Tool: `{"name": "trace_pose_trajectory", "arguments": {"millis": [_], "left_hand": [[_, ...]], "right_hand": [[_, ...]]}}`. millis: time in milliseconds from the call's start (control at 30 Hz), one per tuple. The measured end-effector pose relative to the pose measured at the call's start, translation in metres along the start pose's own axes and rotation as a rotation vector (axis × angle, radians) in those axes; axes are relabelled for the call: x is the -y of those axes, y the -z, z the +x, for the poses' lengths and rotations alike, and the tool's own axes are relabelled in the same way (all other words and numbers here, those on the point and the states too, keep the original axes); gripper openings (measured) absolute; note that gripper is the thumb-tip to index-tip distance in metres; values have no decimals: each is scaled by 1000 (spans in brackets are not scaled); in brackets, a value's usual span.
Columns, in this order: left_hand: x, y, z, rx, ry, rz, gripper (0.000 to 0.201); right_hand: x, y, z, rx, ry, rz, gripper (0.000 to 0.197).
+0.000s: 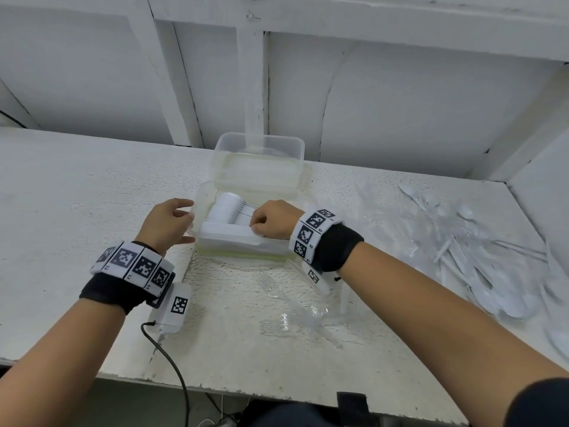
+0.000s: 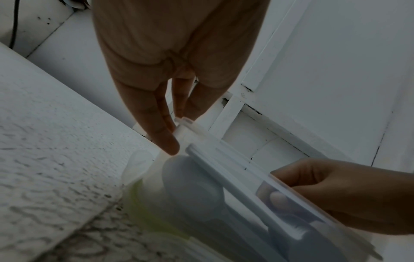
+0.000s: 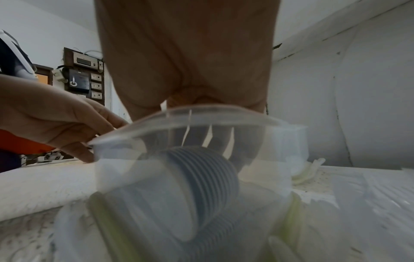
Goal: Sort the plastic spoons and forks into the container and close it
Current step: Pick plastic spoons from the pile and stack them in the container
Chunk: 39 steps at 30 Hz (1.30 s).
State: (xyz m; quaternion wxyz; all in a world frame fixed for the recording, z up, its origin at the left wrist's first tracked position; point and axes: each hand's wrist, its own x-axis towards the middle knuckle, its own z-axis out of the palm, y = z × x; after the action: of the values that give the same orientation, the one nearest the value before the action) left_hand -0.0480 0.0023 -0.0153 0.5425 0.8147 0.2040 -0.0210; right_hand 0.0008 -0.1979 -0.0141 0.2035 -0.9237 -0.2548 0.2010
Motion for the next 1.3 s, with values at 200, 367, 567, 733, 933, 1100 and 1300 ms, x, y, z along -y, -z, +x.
{"name": "trace_pose_trajectory", "arguments": {"millis": [200,367,567,733,933,1100,1300], "left_hand": [[0,2,1,-10,-28,128,36],[-7,-5,-9,-124,-210,431,35],[-36,-53,-57,-146,-627,419,27],[-43,-130,-98,176,-794,391,22],[-42,-206,-131,600,-884,634,28],[-48,-237,-148,742,-830,869,35],[-49,-245,-151,780,-779,975,37]], "right_hand": [[-5,6,-5,-15,6,-6,29],[-20,32,-39,-234,37,166,28],[-64,54,-126,-376,-59,266,22],[-120,44,-206,-393,-249,252,21],[-169,8,-265,-315,-453,191,22],[-177,-8,-270,-143,-439,-152,42],[-173,-6,-242,-101,-349,-560,49]]}}
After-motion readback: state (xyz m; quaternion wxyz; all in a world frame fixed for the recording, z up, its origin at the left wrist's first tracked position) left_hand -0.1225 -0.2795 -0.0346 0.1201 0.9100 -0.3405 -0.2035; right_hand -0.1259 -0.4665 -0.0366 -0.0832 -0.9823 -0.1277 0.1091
